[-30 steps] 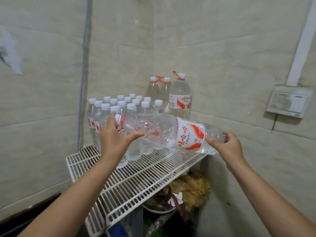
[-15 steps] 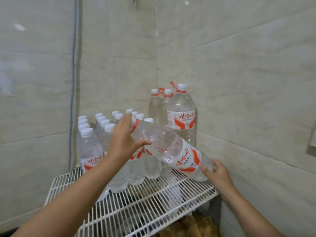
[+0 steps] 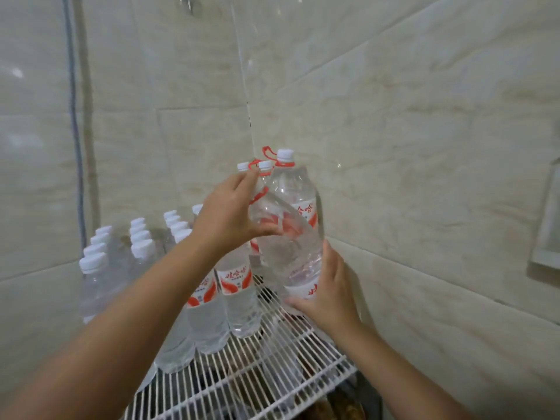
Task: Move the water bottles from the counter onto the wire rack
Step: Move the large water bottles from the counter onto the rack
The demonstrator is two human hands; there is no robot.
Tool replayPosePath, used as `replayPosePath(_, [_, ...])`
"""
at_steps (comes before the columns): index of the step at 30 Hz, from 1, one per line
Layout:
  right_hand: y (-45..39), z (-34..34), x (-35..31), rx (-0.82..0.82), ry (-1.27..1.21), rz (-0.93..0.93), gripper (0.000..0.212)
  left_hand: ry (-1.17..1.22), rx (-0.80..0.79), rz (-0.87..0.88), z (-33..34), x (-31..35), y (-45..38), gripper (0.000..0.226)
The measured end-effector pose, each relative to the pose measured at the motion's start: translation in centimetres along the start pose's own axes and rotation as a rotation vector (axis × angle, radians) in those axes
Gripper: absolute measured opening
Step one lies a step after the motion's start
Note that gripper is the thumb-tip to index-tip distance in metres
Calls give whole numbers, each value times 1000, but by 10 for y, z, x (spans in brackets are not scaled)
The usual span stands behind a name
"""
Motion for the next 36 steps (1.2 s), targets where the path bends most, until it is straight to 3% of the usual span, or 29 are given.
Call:
replayPosePath(3, [-1, 7, 6, 150, -90, 83, 110, -200, 68, 219, 10, 1, 0, 78])
replayPosePath(5, [2, 9, 7, 233, -98, 95, 107, -196, 184, 249, 14, -13, 11, 67])
replayPosePath(8, [7, 14, 7, 375, -29, 93, 106, -223, 207, 128, 18, -49, 37, 61])
replayPosePath(15, [4, 19, 7, 302, -115, 121, 98, -342, 122, -315, 29, -107, 93, 65])
replayPosePath(21, [-4, 20, 21, 344, -221, 236, 97, -372, 119, -312, 40, -120, 104, 61])
replayPosePath(24, [-8, 23, 27, 383, -208, 294, 97, -396, 113, -303, 44, -123, 104, 70])
replayPosePath(29, [-5, 28, 22, 583, 54, 246, 89, -427, 129, -267, 50, -132, 105, 63])
replayPosePath(36, [-4, 29, 25, 535, 196, 253, 83, -429, 149, -297, 56, -132, 110, 63])
Point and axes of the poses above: each hand's wrist, its own y-axis away from the middle knuckle, its own z-axis out of the palm, x = y × z, the point moved 3 cm from there along -y, towards the middle knuckle, and after that the axes turned 15 degrees about y, right-handed, at the moved point
